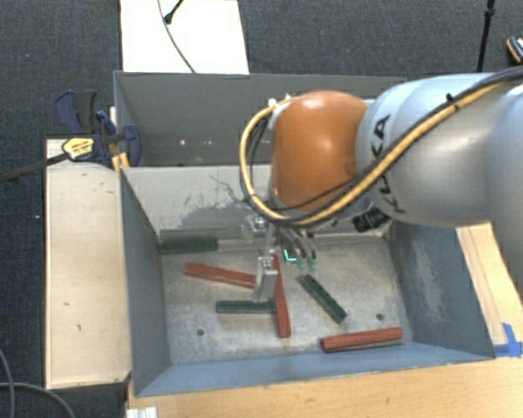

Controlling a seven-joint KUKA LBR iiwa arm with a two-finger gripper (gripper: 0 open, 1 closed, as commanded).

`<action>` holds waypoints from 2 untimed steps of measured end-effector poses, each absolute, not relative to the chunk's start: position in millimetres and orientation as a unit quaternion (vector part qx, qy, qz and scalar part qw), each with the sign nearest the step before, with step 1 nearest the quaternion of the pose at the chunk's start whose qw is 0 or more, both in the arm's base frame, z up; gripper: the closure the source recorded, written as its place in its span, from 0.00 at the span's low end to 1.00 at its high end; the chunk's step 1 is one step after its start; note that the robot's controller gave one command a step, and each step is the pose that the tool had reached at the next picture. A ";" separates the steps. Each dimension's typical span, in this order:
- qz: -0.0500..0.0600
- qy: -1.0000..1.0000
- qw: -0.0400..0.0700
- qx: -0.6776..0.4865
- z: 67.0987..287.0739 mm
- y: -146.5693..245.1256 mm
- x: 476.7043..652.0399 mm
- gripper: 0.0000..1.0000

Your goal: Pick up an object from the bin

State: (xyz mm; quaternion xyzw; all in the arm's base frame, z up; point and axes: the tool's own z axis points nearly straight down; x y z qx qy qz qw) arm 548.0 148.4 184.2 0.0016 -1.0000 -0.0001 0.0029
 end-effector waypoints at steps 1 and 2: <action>0.001 -1.000 0.003 0.019 65.7 124.9 539.7 0.00; -0.001 -1.000 -0.001 0.017 70.9 126.4 541.9 1.00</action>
Offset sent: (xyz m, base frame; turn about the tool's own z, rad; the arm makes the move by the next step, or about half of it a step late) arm -0.0067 -0.0224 -0.1142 -0.0364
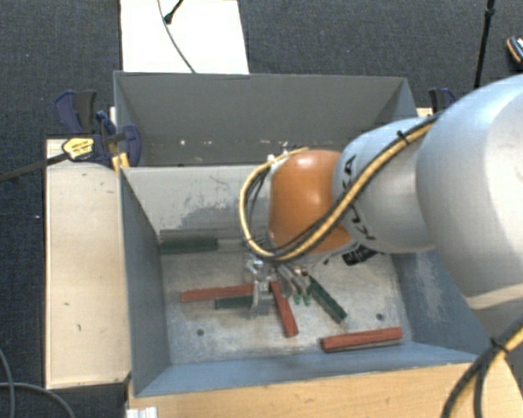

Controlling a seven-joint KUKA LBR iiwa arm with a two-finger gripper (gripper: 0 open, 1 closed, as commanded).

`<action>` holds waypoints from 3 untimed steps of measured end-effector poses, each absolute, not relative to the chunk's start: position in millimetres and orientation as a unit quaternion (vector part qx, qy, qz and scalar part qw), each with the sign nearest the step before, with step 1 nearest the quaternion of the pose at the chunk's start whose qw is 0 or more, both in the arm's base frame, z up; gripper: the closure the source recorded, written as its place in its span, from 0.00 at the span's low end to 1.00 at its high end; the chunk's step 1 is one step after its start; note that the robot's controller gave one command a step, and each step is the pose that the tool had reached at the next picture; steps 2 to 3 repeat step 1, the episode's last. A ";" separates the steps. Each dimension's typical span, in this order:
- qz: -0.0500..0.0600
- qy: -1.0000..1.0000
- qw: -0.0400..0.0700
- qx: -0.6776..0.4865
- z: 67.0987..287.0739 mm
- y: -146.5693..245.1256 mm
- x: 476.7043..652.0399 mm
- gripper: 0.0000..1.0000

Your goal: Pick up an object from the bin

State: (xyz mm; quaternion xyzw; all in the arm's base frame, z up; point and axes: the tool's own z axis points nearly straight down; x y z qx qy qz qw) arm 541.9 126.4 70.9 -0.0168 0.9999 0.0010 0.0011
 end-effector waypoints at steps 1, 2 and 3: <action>0.002 1.000 0.006 -0.010 249.4 163.4 573.9 1.00; 0.002 1.000 0.006 -0.010 249.4 163.4 573.9 1.00; 0.002 1.000 0.006 -0.010 249.4 163.4 573.9 1.00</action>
Offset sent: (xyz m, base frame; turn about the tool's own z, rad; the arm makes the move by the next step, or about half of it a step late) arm 0.0295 0.0355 0.1725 0.0156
